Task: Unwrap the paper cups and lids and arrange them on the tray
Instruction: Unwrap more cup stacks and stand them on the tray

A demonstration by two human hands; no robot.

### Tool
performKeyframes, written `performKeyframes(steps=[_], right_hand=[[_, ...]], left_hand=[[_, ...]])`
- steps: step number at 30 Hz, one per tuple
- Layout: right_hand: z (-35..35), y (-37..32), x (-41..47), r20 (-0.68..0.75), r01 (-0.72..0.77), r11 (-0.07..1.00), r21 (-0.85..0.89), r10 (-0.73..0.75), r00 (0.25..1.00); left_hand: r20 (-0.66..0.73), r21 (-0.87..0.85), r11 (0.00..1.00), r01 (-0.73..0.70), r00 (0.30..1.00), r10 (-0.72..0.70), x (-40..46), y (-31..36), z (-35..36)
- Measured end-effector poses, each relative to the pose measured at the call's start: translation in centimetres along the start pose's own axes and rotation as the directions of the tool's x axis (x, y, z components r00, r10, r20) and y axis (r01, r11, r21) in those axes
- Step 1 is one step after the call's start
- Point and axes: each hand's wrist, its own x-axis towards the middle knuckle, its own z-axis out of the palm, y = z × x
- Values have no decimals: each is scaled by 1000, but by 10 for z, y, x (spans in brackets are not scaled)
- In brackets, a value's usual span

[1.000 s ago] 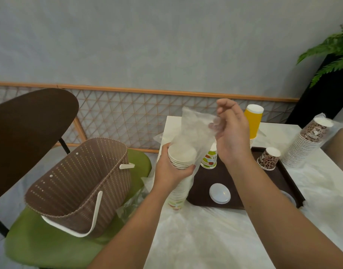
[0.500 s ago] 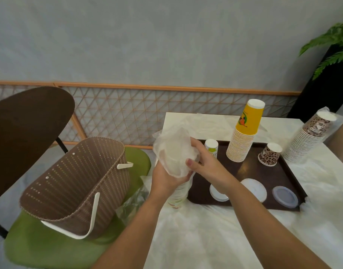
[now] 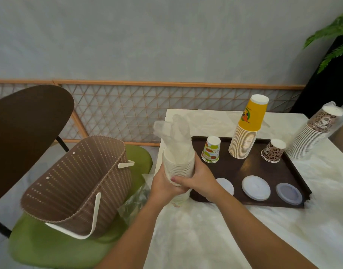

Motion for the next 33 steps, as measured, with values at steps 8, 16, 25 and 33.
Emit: performKeyframes(steps=[8, 16, 25, 33], right_hand=[[13, 30, -4, -57, -81, 997, 3, 81, 995], [25, 48, -7, -26, -96, 995, -19, 95, 995], [32, 59, -8, -16, -113, 990, -87, 112, 994], [3, 50, -21, 189, -118, 992, 53, 106, 976]], left_hand=[[180, -45, 999, 10, 984, -2, -4, -19, 2], [145, -336, 940, -56, 983, 110, 10, 30, -34], [-30, -189, 982, -25, 999, 20, 11, 21, -13], [50, -217, 976, -6, 999, 17, 0, 0, -13]])
